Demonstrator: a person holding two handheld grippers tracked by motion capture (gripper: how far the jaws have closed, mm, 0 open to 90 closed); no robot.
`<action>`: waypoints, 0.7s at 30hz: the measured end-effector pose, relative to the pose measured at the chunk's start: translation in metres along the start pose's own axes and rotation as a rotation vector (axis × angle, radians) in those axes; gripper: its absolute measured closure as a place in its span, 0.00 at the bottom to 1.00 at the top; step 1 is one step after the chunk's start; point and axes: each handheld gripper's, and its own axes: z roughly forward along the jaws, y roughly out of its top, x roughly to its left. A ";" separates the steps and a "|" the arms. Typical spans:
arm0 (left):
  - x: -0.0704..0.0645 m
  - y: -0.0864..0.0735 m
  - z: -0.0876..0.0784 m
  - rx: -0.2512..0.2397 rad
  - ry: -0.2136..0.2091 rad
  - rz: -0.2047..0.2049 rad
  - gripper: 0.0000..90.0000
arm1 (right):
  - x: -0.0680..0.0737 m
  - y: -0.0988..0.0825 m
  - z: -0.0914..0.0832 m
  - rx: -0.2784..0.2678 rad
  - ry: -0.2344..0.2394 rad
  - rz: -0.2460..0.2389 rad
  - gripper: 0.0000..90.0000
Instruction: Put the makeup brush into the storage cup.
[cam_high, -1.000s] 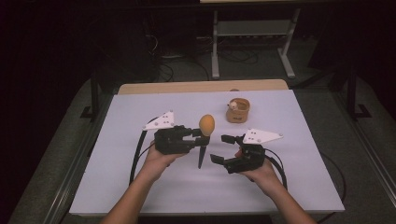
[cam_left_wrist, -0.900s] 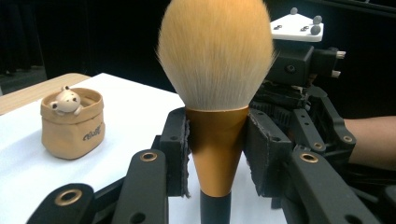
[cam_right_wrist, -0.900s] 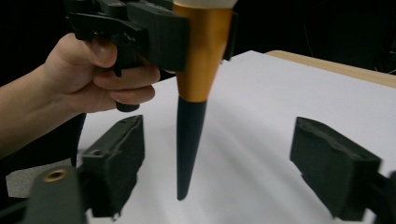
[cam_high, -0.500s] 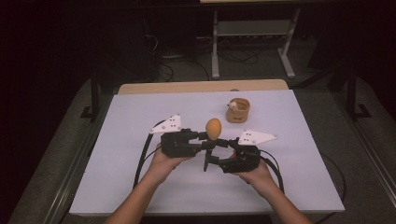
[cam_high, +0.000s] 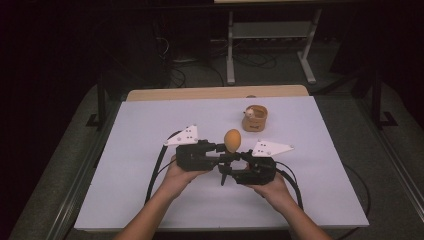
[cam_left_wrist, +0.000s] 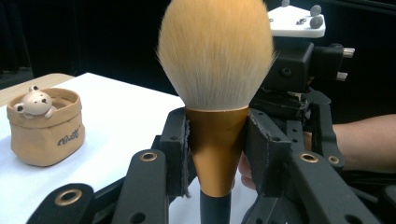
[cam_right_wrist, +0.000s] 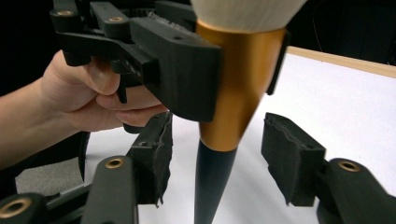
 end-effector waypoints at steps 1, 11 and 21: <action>0.000 0.000 0.000 0.002 0.001 0.001 0.69 | 0.000 0.000 0.000 0.000 -0.001 0.000 0.50; 0.000 0.000 0.000 0.000 0.004 0.000 0.69 | -0.001 0.000 -0.001 -0.009 -0.010 0.012 0.66; 0.000 -0.001 0.000 0.000 0.014 0.004 0.69 | -0.001 0.001 -0.002 -0.009 -0.011 0.009 0.76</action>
